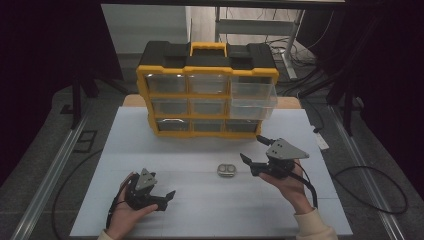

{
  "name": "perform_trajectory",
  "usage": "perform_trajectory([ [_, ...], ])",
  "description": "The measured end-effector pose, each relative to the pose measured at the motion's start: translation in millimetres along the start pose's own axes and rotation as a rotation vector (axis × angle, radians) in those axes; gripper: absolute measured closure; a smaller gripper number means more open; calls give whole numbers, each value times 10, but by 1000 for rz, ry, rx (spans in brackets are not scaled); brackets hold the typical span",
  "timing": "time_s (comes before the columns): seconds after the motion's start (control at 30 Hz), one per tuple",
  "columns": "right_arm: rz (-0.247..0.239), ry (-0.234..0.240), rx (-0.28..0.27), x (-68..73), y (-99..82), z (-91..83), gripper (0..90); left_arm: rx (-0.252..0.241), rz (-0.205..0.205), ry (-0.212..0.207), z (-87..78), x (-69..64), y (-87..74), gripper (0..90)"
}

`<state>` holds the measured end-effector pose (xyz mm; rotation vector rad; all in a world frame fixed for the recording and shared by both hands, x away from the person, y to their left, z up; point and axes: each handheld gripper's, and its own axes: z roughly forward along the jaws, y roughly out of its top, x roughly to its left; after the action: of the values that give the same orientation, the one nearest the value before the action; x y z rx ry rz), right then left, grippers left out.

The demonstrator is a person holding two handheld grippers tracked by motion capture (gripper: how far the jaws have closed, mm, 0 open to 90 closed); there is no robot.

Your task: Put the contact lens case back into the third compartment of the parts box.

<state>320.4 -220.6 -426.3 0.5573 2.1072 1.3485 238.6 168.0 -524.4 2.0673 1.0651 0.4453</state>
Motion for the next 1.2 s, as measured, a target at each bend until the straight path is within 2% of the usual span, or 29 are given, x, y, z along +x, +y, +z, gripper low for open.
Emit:
perform_trajectory([
  [0.53, -16, 66, 21, 56, 29, 53, 221, -8, -6, -3, -7, 22, 2, 70],
  [0.7, -2, 101, 41, 67, -1, 133, 218, -11, -4, 12, -35, 12, 12, 71],
  [0.87, -12, 135, 79, 104, -23, 175, 215, -3, 7, 13, -13, -10, 29, 70],
  [1.2, -18, 156, 110, 107, -19, 223, 221, -5, 2, 9, -24, 7, 7, 70],
])
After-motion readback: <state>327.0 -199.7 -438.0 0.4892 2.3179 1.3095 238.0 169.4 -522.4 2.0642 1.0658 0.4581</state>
